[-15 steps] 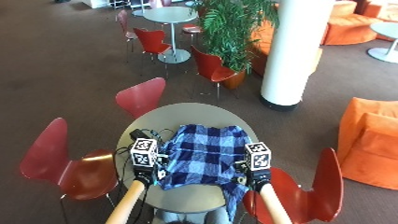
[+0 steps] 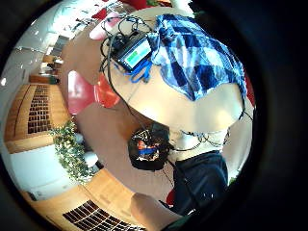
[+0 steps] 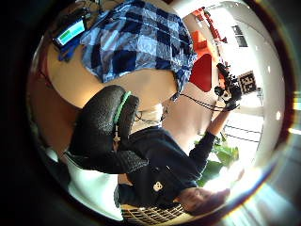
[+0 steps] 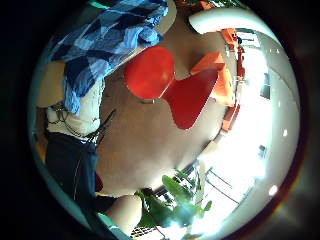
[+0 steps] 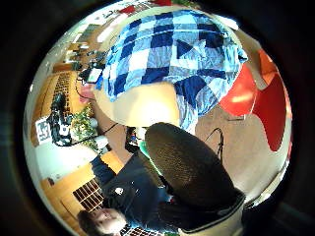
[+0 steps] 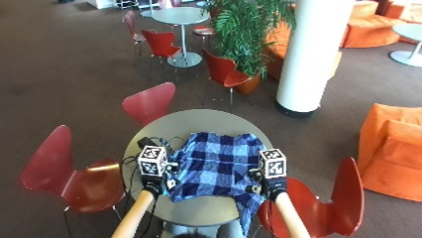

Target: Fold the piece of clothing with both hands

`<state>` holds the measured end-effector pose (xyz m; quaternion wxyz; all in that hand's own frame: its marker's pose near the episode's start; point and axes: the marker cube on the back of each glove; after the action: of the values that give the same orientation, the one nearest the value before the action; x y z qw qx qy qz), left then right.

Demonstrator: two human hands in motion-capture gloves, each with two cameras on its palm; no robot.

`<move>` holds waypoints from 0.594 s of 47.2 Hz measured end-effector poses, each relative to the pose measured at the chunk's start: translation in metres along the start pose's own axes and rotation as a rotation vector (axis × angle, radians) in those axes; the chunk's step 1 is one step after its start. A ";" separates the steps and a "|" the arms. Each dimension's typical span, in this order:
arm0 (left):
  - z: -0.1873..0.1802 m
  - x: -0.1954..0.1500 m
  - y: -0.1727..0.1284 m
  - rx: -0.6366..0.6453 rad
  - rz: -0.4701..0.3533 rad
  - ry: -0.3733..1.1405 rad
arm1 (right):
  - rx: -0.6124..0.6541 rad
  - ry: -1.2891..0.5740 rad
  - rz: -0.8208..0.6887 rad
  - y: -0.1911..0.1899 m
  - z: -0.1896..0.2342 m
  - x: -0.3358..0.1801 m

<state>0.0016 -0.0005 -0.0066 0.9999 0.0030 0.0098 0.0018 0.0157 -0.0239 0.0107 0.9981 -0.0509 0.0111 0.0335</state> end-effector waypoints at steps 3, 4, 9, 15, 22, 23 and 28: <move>0.002 -0.001 -0.002 0.002 -0.001 0.003 | 0.072 -0.002 -0.041 -0.001 -0.005 -0.003; 0.003 -0.002 -0.003 0.001 -0.002 0.003 | 0.073 -0.001 -0.040 -0.001 -0.006 -0.004; 0.004 0.001 -0.003 -0.004 -0.001 0.014 | 0.080 0.007 -0.044 0.005 -0.013 -0.009; 0.007 0.002 -0.012 0.001 -0.003 0.007 | 0.080 0.006 -0.035 -0.002 -0.016 -0.012; 0.027 0.003 -0.038 0.027 -0.051 -0.050 | 0.020 -0.001 -0.005 -0.041 0.002 -0.006; 0.030 0.003 -0.041 0.023 -0.059 -0.059 | 0.018 -0.003 -0.001 -0.044 0.004 -0.007; 0.055 0.005 -0.055 -0.047 -0.053 -0.058 | 0.001 0.006 0.033 -0.063 0.017 -0.007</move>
<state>0.0077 -0.0563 0.0483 0.9993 -0.0205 -0.0191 -0.0244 0.0138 -0.0852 0.0346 0.9974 -0.0503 0.0147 0.0497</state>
